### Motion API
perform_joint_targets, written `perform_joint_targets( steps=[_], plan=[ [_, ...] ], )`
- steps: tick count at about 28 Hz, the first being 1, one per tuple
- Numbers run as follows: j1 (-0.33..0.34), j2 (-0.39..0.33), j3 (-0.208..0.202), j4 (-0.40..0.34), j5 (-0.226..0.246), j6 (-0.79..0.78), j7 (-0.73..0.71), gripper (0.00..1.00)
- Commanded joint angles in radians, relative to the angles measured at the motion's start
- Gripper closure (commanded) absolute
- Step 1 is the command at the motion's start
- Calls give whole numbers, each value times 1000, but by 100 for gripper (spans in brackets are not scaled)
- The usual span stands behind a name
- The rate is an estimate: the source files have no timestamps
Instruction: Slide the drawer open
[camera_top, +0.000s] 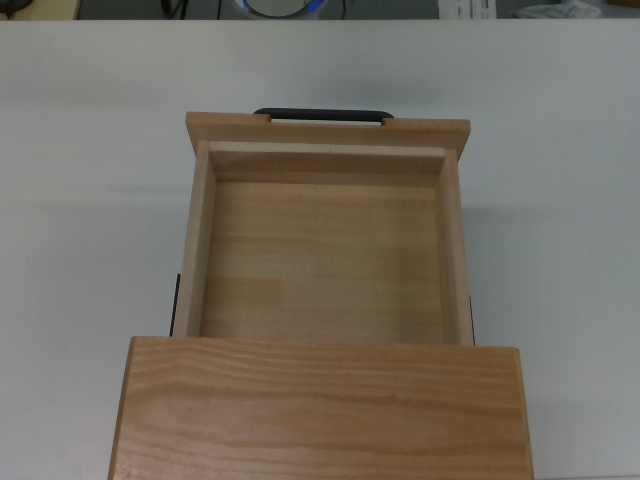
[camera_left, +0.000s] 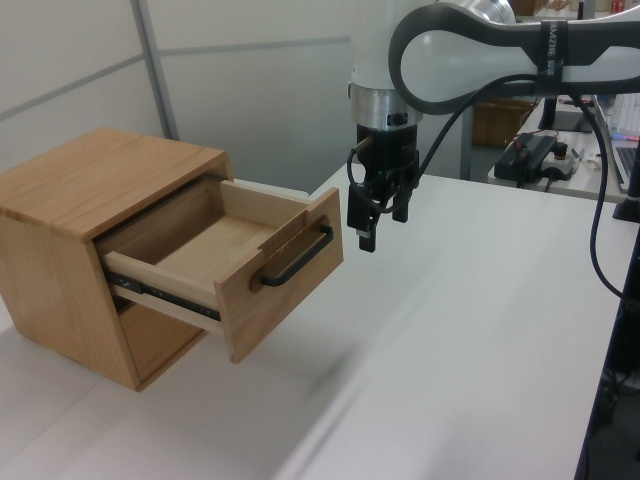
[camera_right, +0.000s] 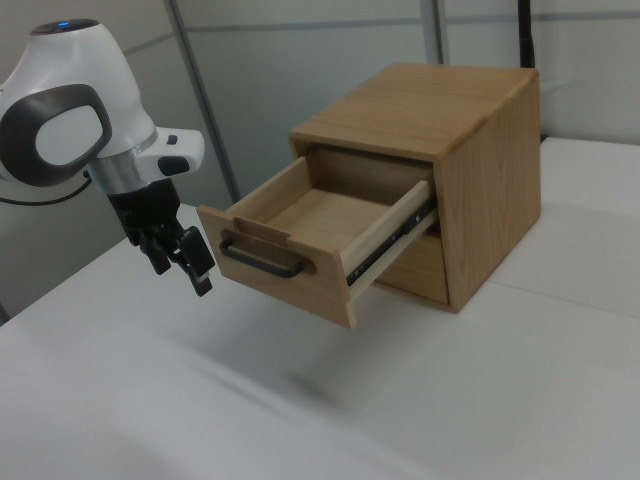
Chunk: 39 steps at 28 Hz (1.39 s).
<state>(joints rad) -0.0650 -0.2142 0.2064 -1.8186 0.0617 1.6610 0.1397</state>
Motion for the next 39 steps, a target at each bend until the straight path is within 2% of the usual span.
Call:
perform_joint_targets(
  steps=[1,16,28,39],
  plan=[
    [-2,10,-2,12,18,-24,-29,0],
    [-2,19,-2,24,15,-41,-35,0],
    [-4,26,-22,27,9,-53,-60,0],
    [-1,35,-16,51,10,-55,-60,0]
  ],
)
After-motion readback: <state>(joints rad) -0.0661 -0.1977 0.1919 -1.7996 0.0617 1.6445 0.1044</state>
